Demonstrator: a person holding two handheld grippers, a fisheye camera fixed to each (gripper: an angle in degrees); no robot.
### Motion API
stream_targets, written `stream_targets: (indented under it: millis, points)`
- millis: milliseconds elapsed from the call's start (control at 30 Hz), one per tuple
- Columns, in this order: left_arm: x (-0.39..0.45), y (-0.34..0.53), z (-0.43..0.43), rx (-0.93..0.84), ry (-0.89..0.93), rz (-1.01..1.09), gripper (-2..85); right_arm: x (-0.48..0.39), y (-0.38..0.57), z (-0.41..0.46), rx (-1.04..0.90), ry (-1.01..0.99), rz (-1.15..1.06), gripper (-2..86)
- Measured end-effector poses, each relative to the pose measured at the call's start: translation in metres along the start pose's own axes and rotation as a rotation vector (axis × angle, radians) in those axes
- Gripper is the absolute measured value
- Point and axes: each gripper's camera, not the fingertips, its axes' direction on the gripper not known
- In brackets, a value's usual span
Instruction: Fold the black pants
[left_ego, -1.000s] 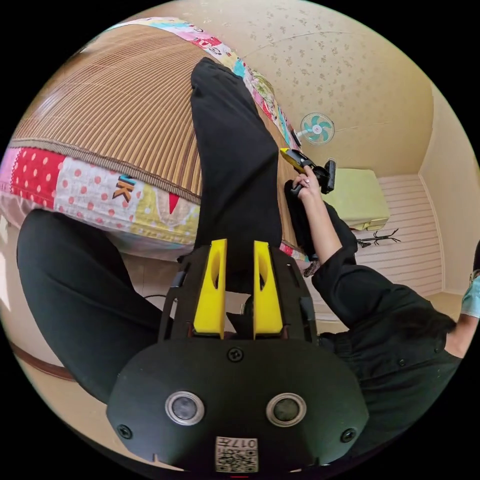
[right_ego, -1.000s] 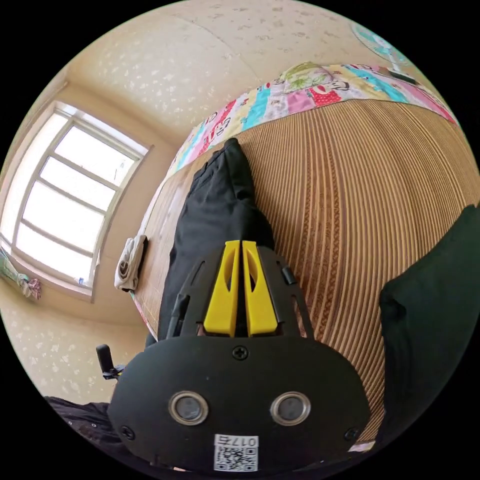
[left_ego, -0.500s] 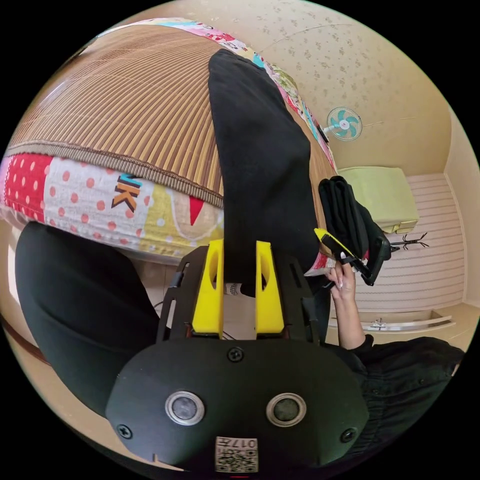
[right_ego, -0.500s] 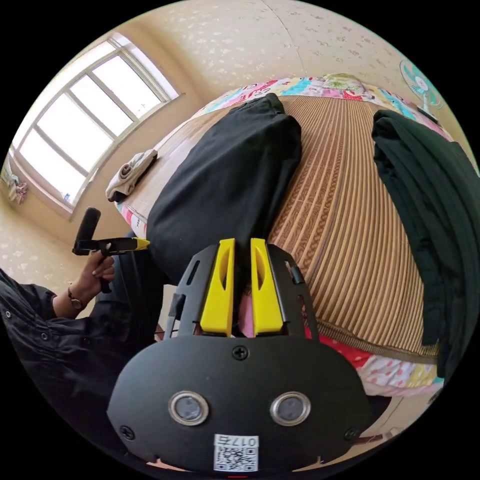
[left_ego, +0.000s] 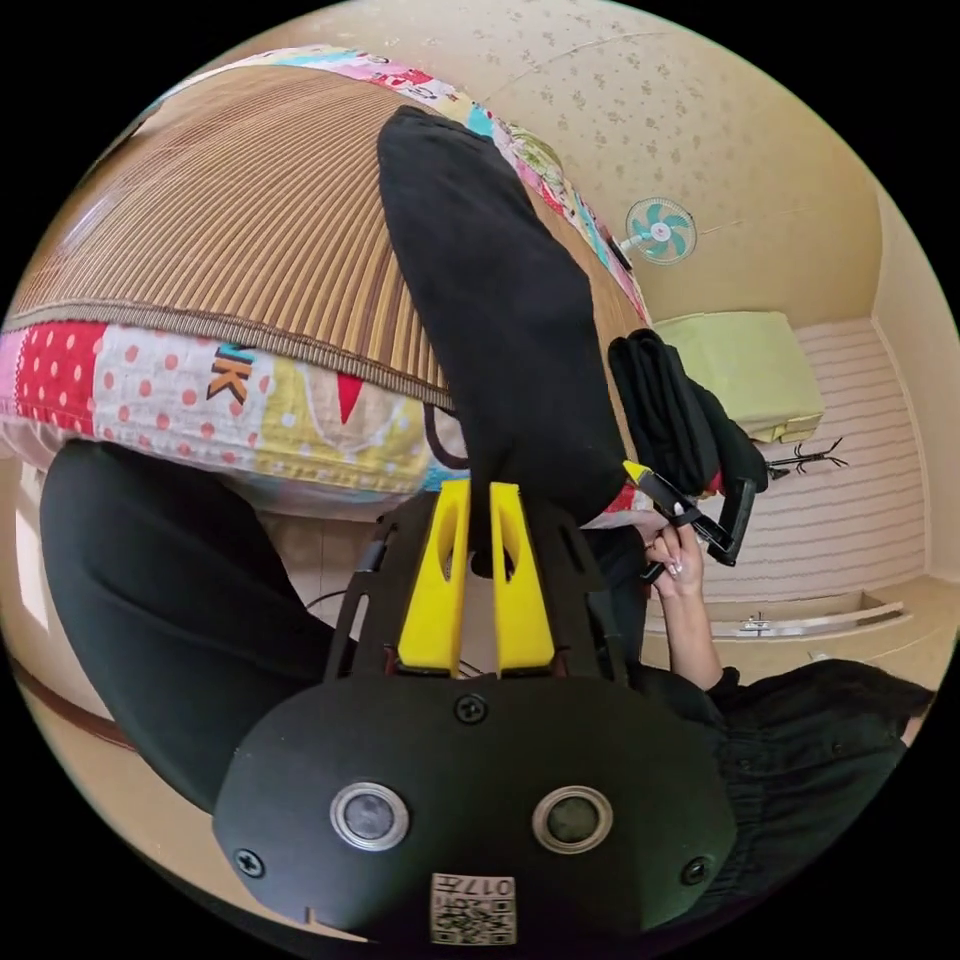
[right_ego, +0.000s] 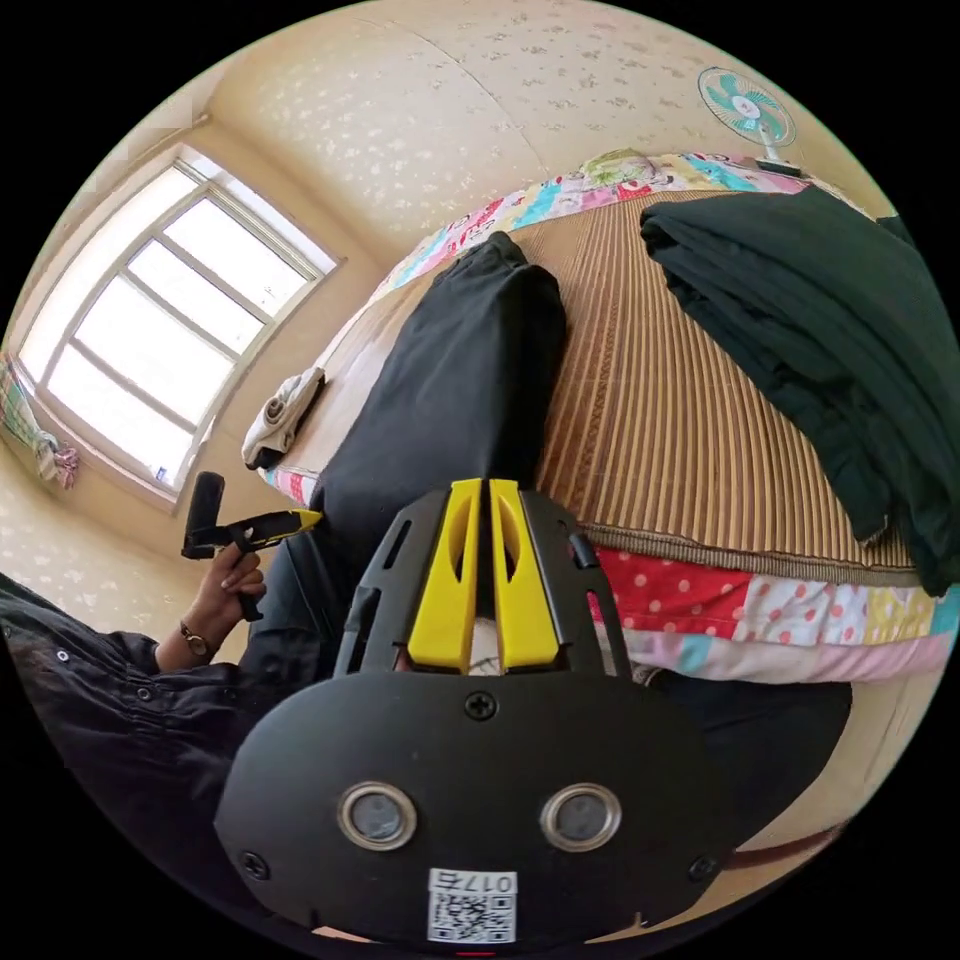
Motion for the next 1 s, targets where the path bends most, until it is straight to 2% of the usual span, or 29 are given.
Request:
stream_targets:
  millis: [67, 133, 200, 333, 500, 600, 633, 733, 800, 933, 1000]
  points:
    - [-0.019, 0.010, -0.004, 0.052, 0.045, -0.078, 8.4, 0.019, -0.001, 0.000, -0.028, -0.027, 0.057, 5.4]
    - [-0.027, 0.016, -0.017, 0.133, 0.155, -0.064, 11.0, 0.034, -0.005, -0.015, 0.026, -0.133, 0.074, 7.9]
    - [-0.029, 0.014, -0.024, 0.169, 0.182, -0.032, 11.5, 0.054, -0.023, -0.019, -0.007, -0.204, 0.081, 10.5]
    - [-0.028, -0.002, -0.003, 0.035, 0.145, 0.021, 13.4, 0.075, -0.054, -0.003, -0.123, -0.301, 0.056, 12.2]
    - [-0.023, 0.015, -0.005, 0.053, 0.100, 0.054, 12.9, 0.093, -0.073, 0.021, -0.227, -0.499, 0.073, 10.0]
    - [-0.024, 0.022, -0.003, 0.019, 0.188, 0.064, 11.0, 0.095, -0.072, 0.026, -0.270, -0.530, 0.086, 6.7]
    - [-0.025, 0.026, -0.004, 0.011, 0.180, 0.040, 7.5, 0.095, -0.070, 0.026, -0.274, -0.516, 0.091, 6.1]
    - [-0.021, 0.042, -0.017, -0.023, 0.296, 0.066, 2.9, 0.093, -0.053, 0.004, -0.216, -0.630, 0.077, 4.2]
    - [-0.002, 0.061, -0.044, 0.008, 0.400, 0.183, 2.0, 0.077, -0.034, -0.035, -0.140, -0.744, -0.004, 3.5]
    - [0.063, 0.098, -0.158, 0.197, 0.628, 0.473, 1.1, 0.028, -0.020, -0.133, 0.033, -0.879, -0.208, 3.0]
    - [0.099, 0.104, -0.216, 0.328, 0.707, 0.622, 0.9, -0.016, -0.029, -0.212, 0.173, -0.934, -0.423, 2.6]
